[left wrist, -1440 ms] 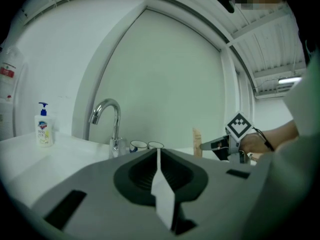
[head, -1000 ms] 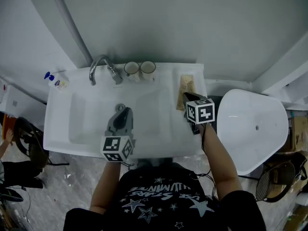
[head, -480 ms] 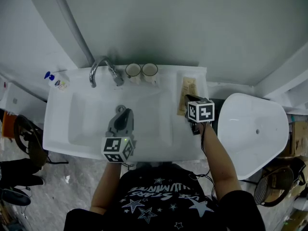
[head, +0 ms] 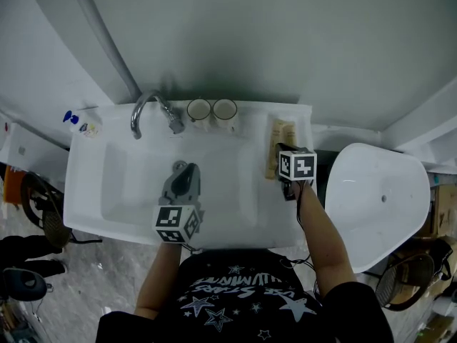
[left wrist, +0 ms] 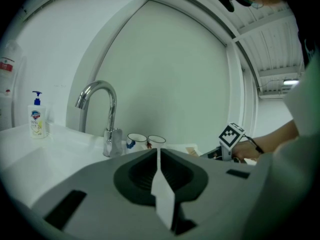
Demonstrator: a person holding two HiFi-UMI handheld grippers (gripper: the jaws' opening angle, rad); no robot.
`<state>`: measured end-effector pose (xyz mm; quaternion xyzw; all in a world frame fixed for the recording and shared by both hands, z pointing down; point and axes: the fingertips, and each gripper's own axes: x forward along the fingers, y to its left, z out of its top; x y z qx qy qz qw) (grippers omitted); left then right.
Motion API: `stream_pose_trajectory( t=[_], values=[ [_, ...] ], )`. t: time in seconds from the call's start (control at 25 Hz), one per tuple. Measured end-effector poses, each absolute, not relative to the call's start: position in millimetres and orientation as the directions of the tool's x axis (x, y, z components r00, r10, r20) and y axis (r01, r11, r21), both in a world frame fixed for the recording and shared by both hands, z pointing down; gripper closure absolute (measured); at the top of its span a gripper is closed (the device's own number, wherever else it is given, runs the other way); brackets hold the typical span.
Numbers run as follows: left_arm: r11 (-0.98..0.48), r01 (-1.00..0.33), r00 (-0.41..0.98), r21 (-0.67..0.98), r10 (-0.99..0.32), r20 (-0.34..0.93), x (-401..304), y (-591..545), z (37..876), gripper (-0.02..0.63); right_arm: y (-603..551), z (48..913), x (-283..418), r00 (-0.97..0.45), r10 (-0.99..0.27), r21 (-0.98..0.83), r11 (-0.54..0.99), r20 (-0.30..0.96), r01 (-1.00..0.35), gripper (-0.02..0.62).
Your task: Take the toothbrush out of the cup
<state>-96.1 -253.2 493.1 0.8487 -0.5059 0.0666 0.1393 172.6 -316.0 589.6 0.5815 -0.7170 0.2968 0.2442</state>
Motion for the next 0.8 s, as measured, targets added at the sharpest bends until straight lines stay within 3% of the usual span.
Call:
stream_pose_trajectory(
  t=[0.8],
  values=[
    [-0.445,-0.879,0.478,0.172,-0.826,0.301,-91.0,-262.1,508.5,0.578,-334.5,618.7,180.4,-0.17,-0.663,-0.152,0.085,0.73,-0.985,0.574]
  ],
)
